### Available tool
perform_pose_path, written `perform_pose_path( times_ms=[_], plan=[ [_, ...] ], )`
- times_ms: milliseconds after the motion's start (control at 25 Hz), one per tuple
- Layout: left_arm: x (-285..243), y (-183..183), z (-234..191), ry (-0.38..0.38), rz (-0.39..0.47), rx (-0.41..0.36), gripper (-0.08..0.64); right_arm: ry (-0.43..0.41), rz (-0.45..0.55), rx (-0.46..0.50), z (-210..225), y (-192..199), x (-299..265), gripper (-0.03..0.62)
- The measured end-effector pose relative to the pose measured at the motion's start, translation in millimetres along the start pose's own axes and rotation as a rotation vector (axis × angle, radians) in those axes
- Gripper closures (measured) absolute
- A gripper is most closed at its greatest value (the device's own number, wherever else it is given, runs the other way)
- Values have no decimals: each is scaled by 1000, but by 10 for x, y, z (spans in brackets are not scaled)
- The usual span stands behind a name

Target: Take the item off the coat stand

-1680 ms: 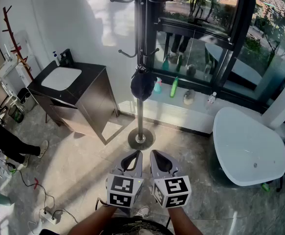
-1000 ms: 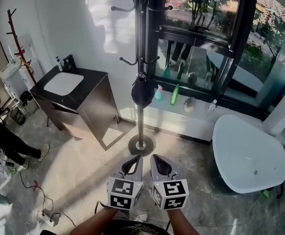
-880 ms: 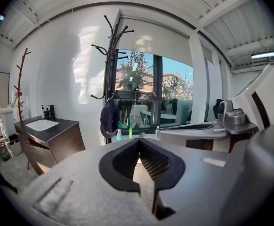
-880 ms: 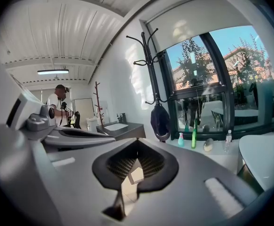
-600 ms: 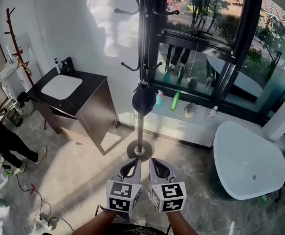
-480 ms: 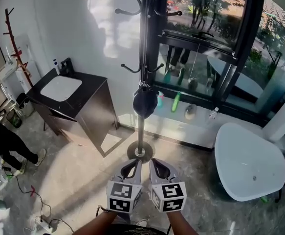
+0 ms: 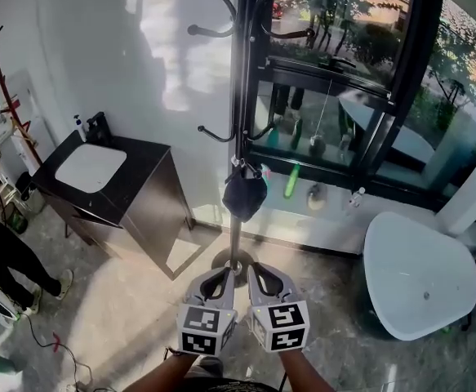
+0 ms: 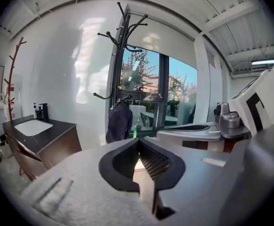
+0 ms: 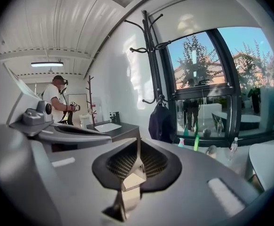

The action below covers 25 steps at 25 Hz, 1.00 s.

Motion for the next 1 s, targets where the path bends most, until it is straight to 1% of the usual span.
perform_pose_path(
  times_ms=[520,840,1000],
  plan=[
    [-386,-192,-652,68,-6,-18,558,95,-13,2,69,-169,-818,538],
    [-557,-284,-915,91,-2,-30,558,155,-45,13,229,-184,-1243,497],
    [-612,-268,-1019,102,-11,-39,558,197,-46,-8,337,-148,-1395,483]
  ],
)
Point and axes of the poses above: the fingertips, and each gripper's own axes: x backward along the fingers, z to its right, y out of its underside, the point moved 8 cm from there along x, backward along the fingers, and after that the axes turned 2 degrees about z, right-handed, at the moved point
